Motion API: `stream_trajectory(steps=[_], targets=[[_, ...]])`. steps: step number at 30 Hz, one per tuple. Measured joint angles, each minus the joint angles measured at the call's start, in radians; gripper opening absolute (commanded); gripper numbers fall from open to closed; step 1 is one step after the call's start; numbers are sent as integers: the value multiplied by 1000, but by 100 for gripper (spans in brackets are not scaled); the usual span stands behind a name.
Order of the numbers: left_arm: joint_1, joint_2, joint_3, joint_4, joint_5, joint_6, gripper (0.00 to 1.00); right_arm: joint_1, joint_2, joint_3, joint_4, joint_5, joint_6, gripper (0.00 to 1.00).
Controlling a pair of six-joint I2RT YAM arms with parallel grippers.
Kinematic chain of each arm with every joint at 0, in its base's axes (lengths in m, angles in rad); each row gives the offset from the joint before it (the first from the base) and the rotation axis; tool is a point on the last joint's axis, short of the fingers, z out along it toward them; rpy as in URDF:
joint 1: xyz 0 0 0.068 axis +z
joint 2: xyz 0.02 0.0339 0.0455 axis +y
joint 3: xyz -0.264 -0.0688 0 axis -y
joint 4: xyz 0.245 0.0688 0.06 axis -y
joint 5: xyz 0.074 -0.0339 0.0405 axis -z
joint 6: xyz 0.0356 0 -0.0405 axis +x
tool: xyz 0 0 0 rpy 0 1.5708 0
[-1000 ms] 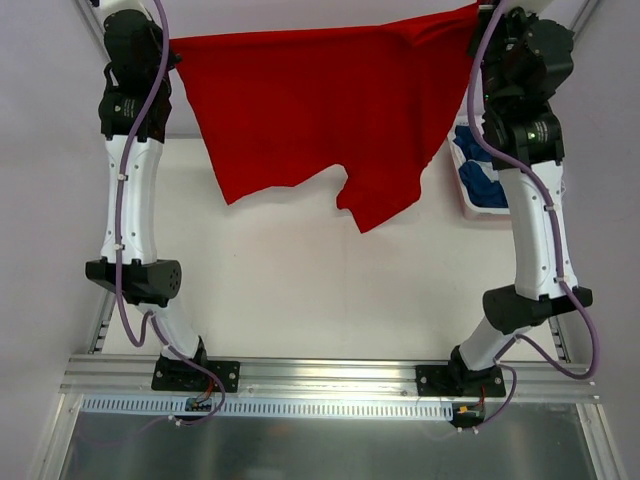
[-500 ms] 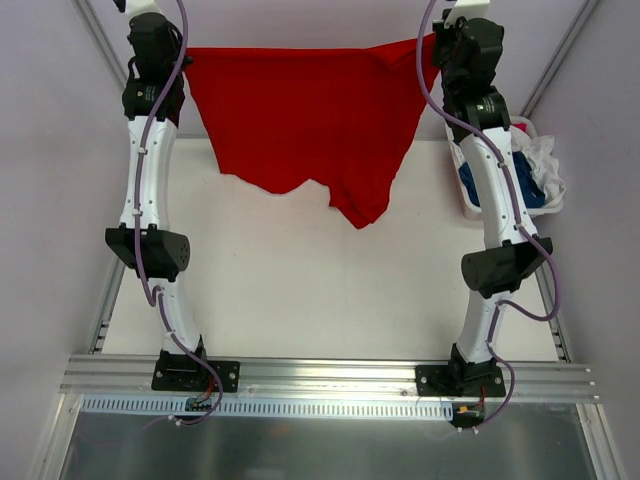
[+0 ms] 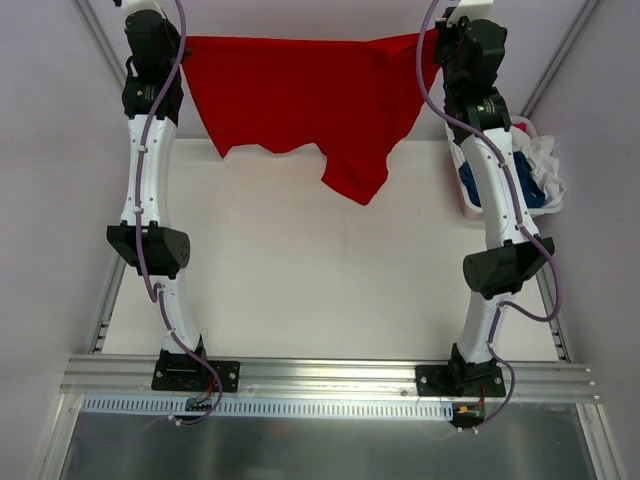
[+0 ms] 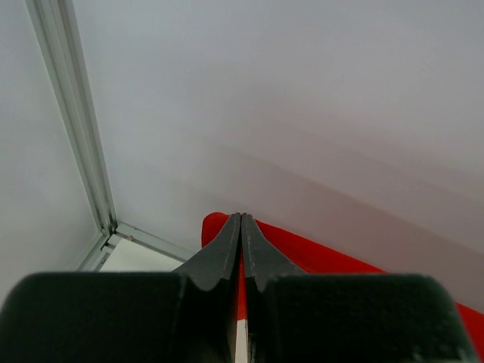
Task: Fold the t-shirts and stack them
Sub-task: Flatten out the tshirt
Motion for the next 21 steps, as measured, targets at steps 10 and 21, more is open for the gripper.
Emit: stream_trajectory(steps=[10, 21], targets=[[24, 6, -12, 1, 30, -23, 0, 0, 1, 11, 0, -20, 5, 0], [22, -134, -32, -6, 26, -11, 0, 64, -90, -29, 23, -10, -44, 0]])
